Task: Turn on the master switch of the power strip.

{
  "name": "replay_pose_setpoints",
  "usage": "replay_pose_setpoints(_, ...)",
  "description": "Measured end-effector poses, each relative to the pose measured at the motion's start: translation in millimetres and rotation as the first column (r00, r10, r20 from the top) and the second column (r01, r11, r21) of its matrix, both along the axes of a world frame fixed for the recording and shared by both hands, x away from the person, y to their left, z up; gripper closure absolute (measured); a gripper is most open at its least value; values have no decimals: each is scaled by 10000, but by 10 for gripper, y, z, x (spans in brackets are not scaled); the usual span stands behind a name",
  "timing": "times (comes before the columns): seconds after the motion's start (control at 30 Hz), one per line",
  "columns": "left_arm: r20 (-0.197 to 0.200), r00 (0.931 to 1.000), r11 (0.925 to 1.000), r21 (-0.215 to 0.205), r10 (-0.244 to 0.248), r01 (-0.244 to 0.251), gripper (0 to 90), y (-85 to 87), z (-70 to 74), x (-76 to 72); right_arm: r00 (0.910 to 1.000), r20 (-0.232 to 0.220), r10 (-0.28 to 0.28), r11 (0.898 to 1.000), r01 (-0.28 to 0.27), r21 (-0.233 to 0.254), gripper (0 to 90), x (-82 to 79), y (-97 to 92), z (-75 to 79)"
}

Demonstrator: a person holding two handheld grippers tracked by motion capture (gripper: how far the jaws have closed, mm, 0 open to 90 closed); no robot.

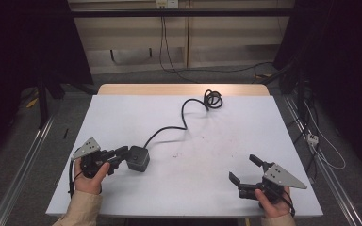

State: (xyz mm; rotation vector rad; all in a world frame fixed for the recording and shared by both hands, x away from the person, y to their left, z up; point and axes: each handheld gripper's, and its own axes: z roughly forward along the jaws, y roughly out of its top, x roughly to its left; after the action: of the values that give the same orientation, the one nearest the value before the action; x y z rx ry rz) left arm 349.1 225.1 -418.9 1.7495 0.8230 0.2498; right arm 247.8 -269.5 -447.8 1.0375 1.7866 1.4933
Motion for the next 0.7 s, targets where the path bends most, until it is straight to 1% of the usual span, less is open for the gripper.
replay_pose_setpoints(0.1,-15,10000,10000,-13,-6,6,765,-2,-1,0,10000,15,-6,10000,6,1,32,1,-4,0)
replay_pose_setpoints(0.43,-22,10000,10000,53,-67,67,801,-9,-5,1,10000,-3,3,10000,-3,-6,32,-2,6,-1)
replay_pose_setpoints(0.7,-174,9995,9997,85,-247,248,877,-8,-8,9,10000,13,7,10000,-7,-2,33,-5,5,0)
